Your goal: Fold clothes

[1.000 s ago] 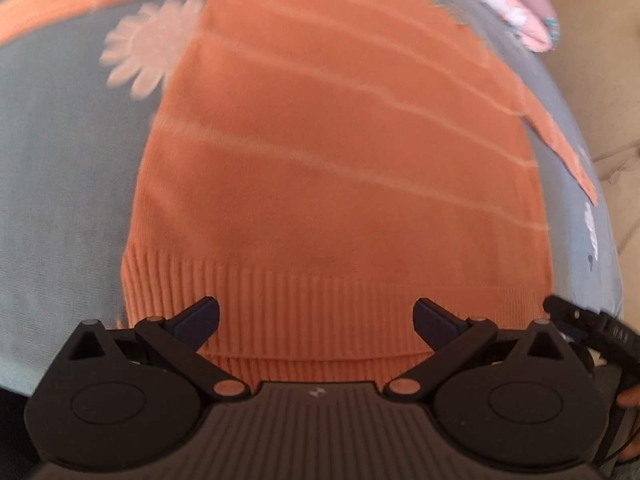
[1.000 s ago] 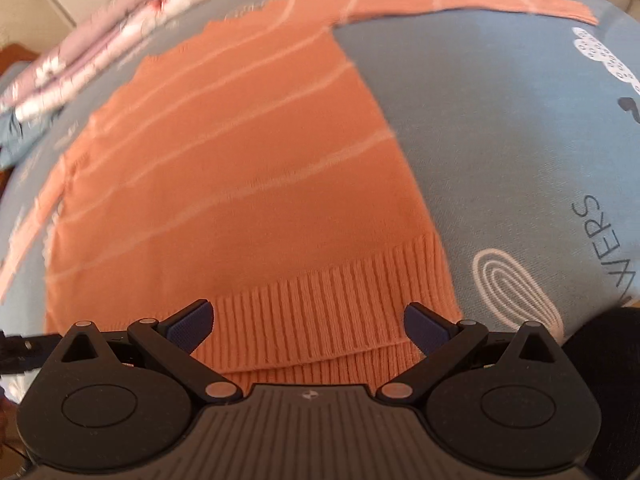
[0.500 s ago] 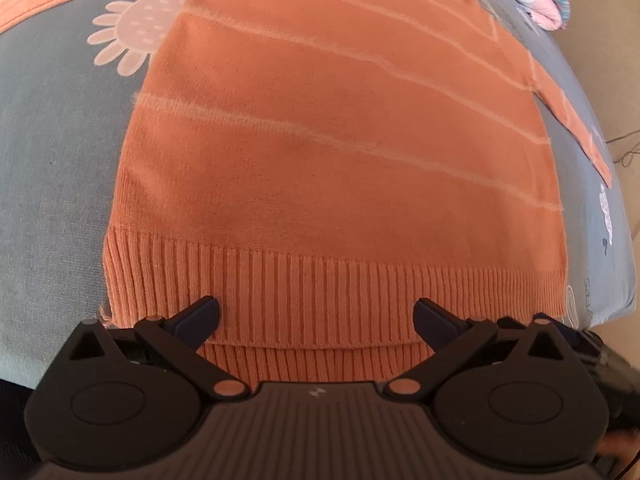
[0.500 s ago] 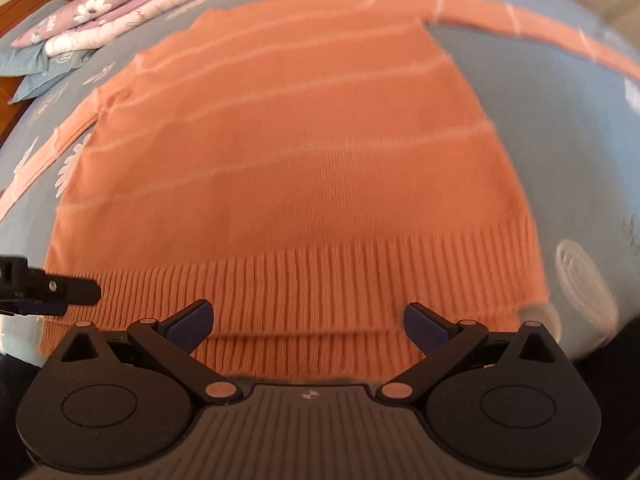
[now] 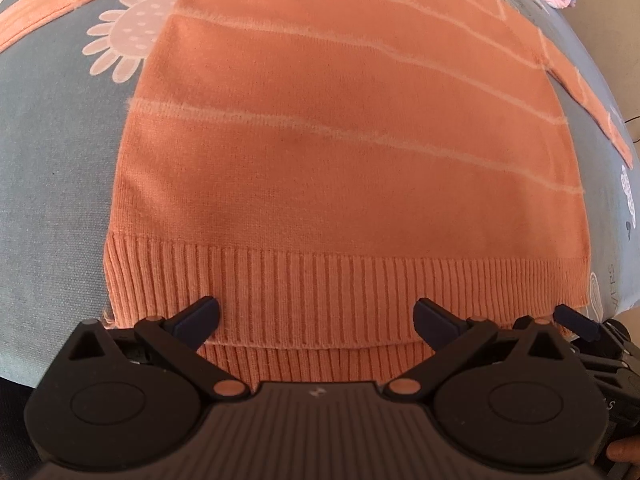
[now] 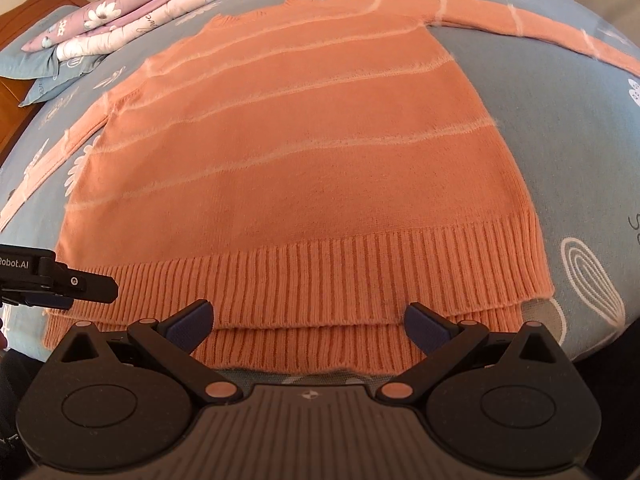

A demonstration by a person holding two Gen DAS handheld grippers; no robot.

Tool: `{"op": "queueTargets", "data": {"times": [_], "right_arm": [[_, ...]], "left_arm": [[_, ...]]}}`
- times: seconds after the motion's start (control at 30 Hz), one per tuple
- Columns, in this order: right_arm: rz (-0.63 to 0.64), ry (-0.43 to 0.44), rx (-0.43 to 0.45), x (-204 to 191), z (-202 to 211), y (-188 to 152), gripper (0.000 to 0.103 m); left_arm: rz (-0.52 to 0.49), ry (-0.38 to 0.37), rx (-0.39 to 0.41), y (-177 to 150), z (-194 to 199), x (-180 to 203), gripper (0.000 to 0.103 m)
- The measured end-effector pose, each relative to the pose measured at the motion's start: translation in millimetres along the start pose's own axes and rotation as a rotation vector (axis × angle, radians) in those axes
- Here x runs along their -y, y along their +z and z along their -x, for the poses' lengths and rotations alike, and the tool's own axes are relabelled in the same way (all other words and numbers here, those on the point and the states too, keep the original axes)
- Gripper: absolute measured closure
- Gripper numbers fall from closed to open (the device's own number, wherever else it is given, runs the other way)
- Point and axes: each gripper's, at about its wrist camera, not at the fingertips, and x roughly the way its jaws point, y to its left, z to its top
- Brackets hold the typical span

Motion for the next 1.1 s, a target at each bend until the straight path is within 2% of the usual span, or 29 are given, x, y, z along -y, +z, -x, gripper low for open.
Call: {"op": "queueTargets", "data": {"times": [0.2, 0.4, 0.53, 0.67, 0.8, 0.93, 1.1], "right_arm": [[0.067, -0.030, -0.042, -8.2, -5.1, 1.5, 0.000], [0.064, -0.053, -0.070, -11.6, -8.5, 4.5, 0.000], [0.068, -0.055, -0.091, -12.1, -10.1, 6.9, 0.000], [0.144, -0.078, -0.126, -19.0, -13.4, 7.1, 0.000], [0.100, -0.077, -0.111, -16.1, -11.8, 6.0, 0.000], [0.150, -0.084, -0.148, -19.9, -14.7, 7.9, 0.000], [0.142, -0.128, -0.167, -25.9, -18.3, 10.0, 0.000]], "left_arm": [[0.056, -0.018, 0.007, 2.4, 3.5, -2.5, 0.001], [-0.003, -0.026, 0.007, -0.1, 7.0, 3.0, 0.001], [-0.023, -0.042, 0.034, -4.3, 11.7, 5.9, 0.001], [-0.053, -0.086, 0.048, -4.8, 15.7, 7.4, 0.001], [-0.023, -0.140, 0.052, -3.8, 20.3, 5.8, 0.001], [-0.028, -0.186, 0.045, -11.3, 24.7, -9.5, 0.001], [-0.029, -0.259, 0.018, 2.2, 19.9, -18.7, 0.001]]}}
